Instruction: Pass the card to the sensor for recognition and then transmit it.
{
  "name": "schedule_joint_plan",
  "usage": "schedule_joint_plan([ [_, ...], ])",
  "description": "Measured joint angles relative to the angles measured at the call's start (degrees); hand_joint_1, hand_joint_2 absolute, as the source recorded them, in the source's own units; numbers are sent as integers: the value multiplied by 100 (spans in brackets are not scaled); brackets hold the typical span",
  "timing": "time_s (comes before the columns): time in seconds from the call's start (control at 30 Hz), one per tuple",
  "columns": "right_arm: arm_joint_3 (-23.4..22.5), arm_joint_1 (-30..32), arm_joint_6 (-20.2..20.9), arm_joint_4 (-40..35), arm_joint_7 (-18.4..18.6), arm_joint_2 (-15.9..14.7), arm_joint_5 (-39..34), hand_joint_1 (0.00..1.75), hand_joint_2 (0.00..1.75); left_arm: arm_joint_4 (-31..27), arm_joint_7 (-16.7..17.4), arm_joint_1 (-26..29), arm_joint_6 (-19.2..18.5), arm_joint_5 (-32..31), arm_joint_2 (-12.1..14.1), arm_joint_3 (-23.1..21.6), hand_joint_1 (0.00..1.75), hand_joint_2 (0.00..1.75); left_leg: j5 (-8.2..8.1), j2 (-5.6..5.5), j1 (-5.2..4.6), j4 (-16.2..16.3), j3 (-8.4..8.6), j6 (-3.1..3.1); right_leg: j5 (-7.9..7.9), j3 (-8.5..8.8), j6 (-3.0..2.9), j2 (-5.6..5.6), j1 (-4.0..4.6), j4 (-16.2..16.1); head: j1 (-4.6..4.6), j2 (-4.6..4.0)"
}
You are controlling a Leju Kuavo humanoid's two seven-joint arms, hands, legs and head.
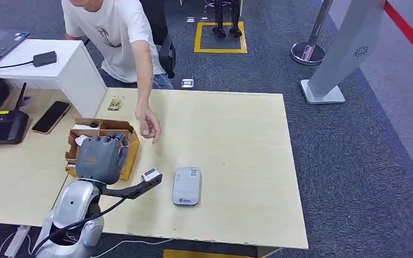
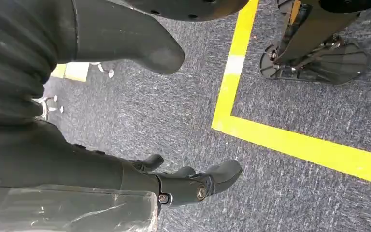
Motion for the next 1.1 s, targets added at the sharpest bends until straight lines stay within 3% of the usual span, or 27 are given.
schedule_joint_plan([
  [0.57, -4, 0, 6, 0, 0, 0, 2, 0, 175, 0, 74, -1, -30, 0, 2, 0, 175, 175, 0, 0, 0, 0, 0, 0, 0, 0, 0, 0, 0, 0, 0, 0],
  [0.73, -2, -5, 46, 0, 0, 9, 68, 0, 175, 135, 1216, -197, 19, 0, 350, -432, 175, 175, 0, -1, 0, 0, 1, 0, 0, 0, 0, -1, 0, 0, -2, 0],
  [0.8, -2, -5, 57, 0, -2, 15, 125, 0, 175, 346, 1381, -286, 206, 0, 479, -672, 175, 175, 1, -1, 0, 0, 1, 0, 0, 0, 0, 0, 0, 0, 0, 0],
  [0.93, 9, -6, 57, 0, -6, 24, 214, 0, 175, 714, 1100, -359, 697, 0, 496, -857, 175, 175, 3, -1, 0, 0, 1, 2, 0, 0, 0, 0, 0, 0, 0, 0],
  [1.1, 42, -10, 61, 0, -6, 31, 245, 0, 175, 1003, 833, -635, 765, 0, 363, -977, 175, 175, 2, -1, -2, 2, 0, 2, 1, 0, 1, -1, -1, 0, 0, 0],
])
